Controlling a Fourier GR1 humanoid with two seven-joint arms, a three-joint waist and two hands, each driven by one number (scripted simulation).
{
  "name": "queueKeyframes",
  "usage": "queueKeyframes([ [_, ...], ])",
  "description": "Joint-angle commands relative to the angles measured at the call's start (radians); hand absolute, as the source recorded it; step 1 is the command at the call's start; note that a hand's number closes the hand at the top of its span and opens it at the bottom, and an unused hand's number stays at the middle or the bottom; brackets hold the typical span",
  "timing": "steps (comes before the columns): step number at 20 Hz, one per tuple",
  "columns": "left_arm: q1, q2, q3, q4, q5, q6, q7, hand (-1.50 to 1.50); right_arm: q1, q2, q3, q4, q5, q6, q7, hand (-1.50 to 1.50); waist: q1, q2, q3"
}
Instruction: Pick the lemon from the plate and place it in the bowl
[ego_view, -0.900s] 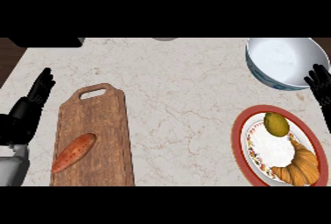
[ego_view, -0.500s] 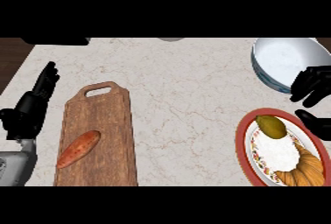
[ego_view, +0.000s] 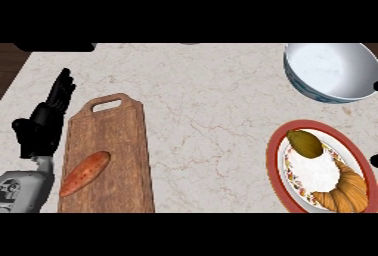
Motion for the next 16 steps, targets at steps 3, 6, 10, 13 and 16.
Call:
queueKeyframes([
  [3,0.009,0.004,0.007,-0.017,-0.015,0.022,0.029,0.0,0.094,-0.121,-0.01,-0.043,0.253,-0.067,-0.365,-1.5,-0.029,-0.005,-0.003],
  [6,-0.014,-0.012,-0.013,-0.043,-0.034,0.044,0.084,0.0,0.149,-0.152,-0.027,-0.047,0.389,-0.209,-0.374,-1.5,-0.037,-0.007,-0.004],
  [10,0.026,-0.015,-0.014,-0.057,-0.053,0.06,0.072,0.0,0.255,-0.135,-0.025,-0.093,0.583,-0.4,-0.331,-1.5,-0.038,-0.009,-0.007],
  [13,0.028,-0.039,-0.043,-0.127,-0.084,0.098,0.135,0.0,0.342,-0.118,-0.036,-0.107,0.697,-0.499,-0.311,-1.5,-0.038,-0.013,-0.007],
  [16,0.018,-0.021,-0.018,-0.106,-0.057,0.055,0.11,0.0,0.415,-0.05,0.036,-0.146,0.842,-0.579,-0.256,-1.5,-0.03,-0.008,-0.009],
])
